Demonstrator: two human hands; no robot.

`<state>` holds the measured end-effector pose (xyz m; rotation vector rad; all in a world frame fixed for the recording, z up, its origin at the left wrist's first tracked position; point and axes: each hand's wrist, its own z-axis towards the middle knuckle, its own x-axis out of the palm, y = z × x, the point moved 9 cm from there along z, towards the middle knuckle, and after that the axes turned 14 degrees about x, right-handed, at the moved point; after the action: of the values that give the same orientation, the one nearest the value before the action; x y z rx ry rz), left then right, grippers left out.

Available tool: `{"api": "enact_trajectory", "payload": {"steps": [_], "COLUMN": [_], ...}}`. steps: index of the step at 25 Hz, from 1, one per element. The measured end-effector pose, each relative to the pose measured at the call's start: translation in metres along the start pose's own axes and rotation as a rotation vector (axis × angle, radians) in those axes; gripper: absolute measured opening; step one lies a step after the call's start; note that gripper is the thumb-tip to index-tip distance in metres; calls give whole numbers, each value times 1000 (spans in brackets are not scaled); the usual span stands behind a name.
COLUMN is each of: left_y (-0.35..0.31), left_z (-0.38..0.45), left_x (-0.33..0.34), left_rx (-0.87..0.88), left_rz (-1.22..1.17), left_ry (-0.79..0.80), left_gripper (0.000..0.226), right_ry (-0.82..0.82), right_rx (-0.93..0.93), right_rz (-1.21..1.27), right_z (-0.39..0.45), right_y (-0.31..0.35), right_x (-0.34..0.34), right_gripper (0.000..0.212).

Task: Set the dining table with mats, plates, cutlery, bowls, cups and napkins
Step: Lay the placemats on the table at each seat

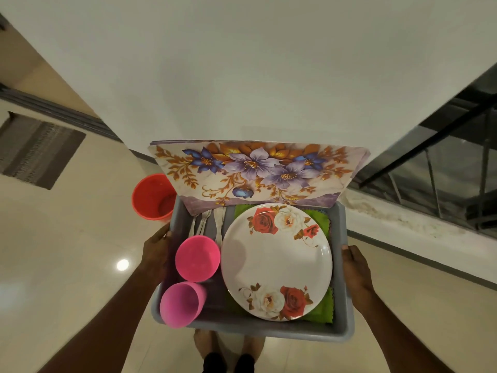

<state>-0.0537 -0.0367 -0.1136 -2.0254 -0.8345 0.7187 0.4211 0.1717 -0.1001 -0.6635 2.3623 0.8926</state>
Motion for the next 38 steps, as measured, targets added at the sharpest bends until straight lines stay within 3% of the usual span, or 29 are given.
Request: {"api": "enact_trajectory", "payload": {"steps": [13,22,30,33,38], "left_y": [-20,2,76,102,118], "left_z": [-107,-227,-359,-414,-511], "left_x": [-223,-411,-537,-563,-588], "left_rx": [-49,-33,-19,1,-45], "left_rz": [-302,-619,-870,-1013,-1040], "left_ry": [-426,-819,-1160,-1311,-1596], "left_gripper": [43,38,38,26,35], "right_ry": [219,441,633,725,933], "right_rx": [-449,-781,-1113,-1252,-1384], "right_rz": [-283,-510,-723,-812,-898], "right_z": [-153,-365,-577,-661,-782], "right_y": [207,304,295,271,221], "right_x": [93,251,393,446,512], "right_gripper": [33,36,30,30,32]}}
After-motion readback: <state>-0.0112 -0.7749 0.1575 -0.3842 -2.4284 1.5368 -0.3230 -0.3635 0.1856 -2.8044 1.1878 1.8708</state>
